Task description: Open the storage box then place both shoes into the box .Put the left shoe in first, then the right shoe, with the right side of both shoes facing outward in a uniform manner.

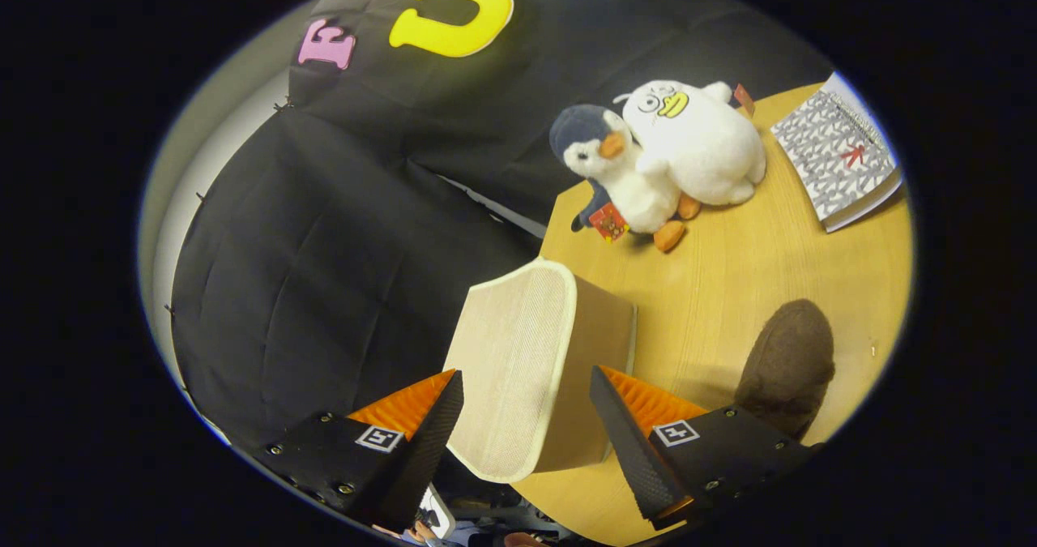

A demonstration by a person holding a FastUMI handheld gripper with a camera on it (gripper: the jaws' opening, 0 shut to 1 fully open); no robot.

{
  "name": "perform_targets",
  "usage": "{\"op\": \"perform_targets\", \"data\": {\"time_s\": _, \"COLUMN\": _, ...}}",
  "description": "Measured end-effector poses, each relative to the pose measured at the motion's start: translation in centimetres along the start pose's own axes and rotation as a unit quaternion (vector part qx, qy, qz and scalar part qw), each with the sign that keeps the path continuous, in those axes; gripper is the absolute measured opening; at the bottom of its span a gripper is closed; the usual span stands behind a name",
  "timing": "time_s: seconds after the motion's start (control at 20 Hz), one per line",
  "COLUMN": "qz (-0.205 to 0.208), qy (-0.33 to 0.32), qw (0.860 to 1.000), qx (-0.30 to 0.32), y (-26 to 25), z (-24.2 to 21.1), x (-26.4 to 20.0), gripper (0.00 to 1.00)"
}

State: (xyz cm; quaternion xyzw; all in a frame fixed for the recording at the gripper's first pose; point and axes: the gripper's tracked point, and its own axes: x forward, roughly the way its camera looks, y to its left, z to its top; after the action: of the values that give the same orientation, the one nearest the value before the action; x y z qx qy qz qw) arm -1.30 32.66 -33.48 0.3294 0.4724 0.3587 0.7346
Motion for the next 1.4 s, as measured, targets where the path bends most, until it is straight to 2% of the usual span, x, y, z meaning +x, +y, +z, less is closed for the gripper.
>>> {"op": "perform_targets", "data": {"time_s": 0.25, "qz": 0.014, "qy": 0.037, "qw": 0.998, "qx": 0.052, "y": -1.1, "z": -2.5, "x": 2.9, "gripper": 0.96}}
{"op": "perform_targets", "data": {"time_s": 0.5, "qz": 0.019, "qy": 0.046, "qw": 0.997, "qx": 0.065, "y": -0.9, "z": -2.7, "x": 3.5, "gripper": 0.94}}
{"op": "perform_targets", "data": {"time_s": 0.55, "qz": 0.023, "qy": 0.047, "qw": 0.996, "qx": 0.066, "y": -0.6, "z": -2.7, "x": 3.7, "gripper": 0.87}}
{"op": "perform_targets", "data": {"time_s": 0.6, "qz": 0.025, "qy": 0.046, "qw": 0.997, "qx": 0.065, "y": -0.4, "z": -2.6, "x": 3.7, "gripper": 0.87}}
{"op": "perform_targets", "data": {"time_s": 0.65, "qz": 0.029, "qy": 0.050, "qw": 0.996, "qx": 0.066, "y": -0.2, "z": -2.7, "x": 3.7, "gripper": 0.78}}
{"op": "perform_targets", "data": {"time_s": 0.7, "qz": 0.034, "qy": 0.050, "qw": 0.996, "qx": 0.067, "y": 0.1, "z": -2.8, "x": 3.9, "gripper": 0.78}}
{"op": "perform_targets", "data": {"time_s": 0.75, "qz": 0.028, "qy": 0.045, "qw": 0.996, "qx": 0.069, "y": -0.2, "z": -2.2, "x": 3.6, "gripper": 0.60}}
{"op": "perform_targets", "data": {"time_s": 0.85, "qz": 0.055, "qy": 0.052, "qw": 0.994, "qx": 0.078, "y": 1.0, "z": -2.3, "x": 3.9, "gripper": 0.26}}
{"op": "perform_targets", "data": {"time_s": 0.9, "qz": 0.055, "qy": 0.031, "qw": 0.994, "qx": 0.084, "y": 1.3, "z": -3.0, "x": 6.9, "gripper": 0.26}}
{"op": "perform_targets", "data": {"time_s": 0.95, "qz": 0.055, "qy": 0.035, "qw": 0.994, "qx": 0.084, "y": 1.6, "z": -2.7, "x": 6.7, "gripper": 0.03}}
{"op": "perform_targets", "data": {"time_s": 1.1, "qz": 0.052, "qy": 0.047, "qw": 0.995, "qx": 0.069, "y": 3.2, "z": -3.0, "x": 10.5, "gripper": 0.04}}
{"op": "perform_targets", "data": {"time_s": 1.3, "qz": 0.033, "qy": 0.033, "qw": 0.997, "qx": 0.054, "y": 6.6, "z": 0.1, "x": 6.6, "gripper": 0.04}}
{"op": "perform_targets", "data": {"time_s": 1.4, "qz": 0.038, "qy": 0.026, "qw": 0.998, "qx": 0.046, "y": 8.5, "z": 0.5, "x": 5.6, "gripper": 0.04}}
